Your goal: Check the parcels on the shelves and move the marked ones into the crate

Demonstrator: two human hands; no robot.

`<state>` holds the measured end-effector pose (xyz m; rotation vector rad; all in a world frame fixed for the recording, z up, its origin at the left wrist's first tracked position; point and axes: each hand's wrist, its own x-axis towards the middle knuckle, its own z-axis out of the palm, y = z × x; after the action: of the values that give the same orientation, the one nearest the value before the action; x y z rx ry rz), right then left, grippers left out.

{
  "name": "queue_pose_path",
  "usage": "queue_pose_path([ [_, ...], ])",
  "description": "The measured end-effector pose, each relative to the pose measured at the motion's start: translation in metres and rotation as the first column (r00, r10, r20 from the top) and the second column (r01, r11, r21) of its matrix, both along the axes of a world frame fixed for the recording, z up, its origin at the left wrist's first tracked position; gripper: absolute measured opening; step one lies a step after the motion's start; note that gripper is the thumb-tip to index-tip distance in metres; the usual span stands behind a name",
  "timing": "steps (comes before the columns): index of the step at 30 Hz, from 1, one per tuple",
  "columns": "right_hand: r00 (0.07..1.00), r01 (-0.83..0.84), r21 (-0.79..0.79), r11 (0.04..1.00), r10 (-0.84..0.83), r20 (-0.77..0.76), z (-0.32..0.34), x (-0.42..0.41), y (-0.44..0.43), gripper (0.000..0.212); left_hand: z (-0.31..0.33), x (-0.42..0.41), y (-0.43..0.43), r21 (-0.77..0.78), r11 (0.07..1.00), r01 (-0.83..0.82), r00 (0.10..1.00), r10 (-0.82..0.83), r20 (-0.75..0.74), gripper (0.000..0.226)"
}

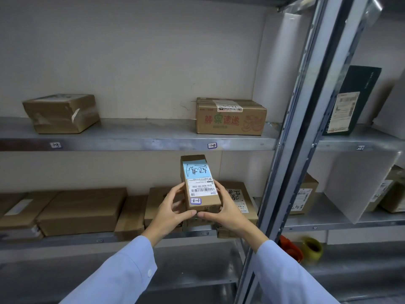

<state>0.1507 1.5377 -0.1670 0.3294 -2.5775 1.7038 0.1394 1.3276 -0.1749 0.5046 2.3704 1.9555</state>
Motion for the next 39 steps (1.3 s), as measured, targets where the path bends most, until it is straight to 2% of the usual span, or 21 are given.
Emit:
queue_pose_path([
  [9, 1.0, 0.006, -0.057, 0.998, -0.005, 0.018, 0.008, 0.011, 0.007, 0.09, 0.006, -0.002, -0.018, -0.06, 0.993, 0.101, 0.995, -0.1, 0.01, 0.081],
  [15, 0.997, -0.062, -0.066, 0.996, 0.065, 0.038, 0.011, 0.023, 0.01, 0.09, 0.012, -0.017, -0.027, -0.04, 0.999, -0.004, 1.0, 0.003, -0.028, 0.084],
  [23, 0.982, -0.172, 0.003, 0.985, 0.171, 0.079, 0.023, 0.031, 0.034, 0.094, 0.023, -0.039, -0.04, -0.053, 0.997, -0.053, 0.998, 0.054, 0.013, 0.107],
  [25, 0.987, -0.145, 0.02, 0.989, 0.143, 0.066, 0.025, 0.029, 0.036, 0.091, 0.022, -0.038, -0.038, -0.053, 0.997, -0.052, 0.998, 0.053, 0.018, 0.102],
  [30, 0.997, 0.066, 0.08, 0.995, -0.063, -0.041, 0.024, 0.02, 0.045, 0.068, 0.02, -0.036, -0.045, -0.036, 0.989, -0.142, 0.99, 0.142, -0.003, 0.087],
  [34, 0.963, 0.24, 0.002, 0.971, -0.237, -0.13, 0.025, 0.015, 0.046, 0.058, 0.019, -0.035, -0.05, 0.004, 0.978, -0.211, 0.977, 0.211, -0.043, 0.083],
  [39, 0.966, 0.207, -0.082, 0.975, -0.217, -0.139, 0.036, 0.015, 0.04, 0.05, 0.021, -0.028, -0.05, 0.049, 0.953, -0.3, 0.95, 0.303, -0.082, 0.068],
])
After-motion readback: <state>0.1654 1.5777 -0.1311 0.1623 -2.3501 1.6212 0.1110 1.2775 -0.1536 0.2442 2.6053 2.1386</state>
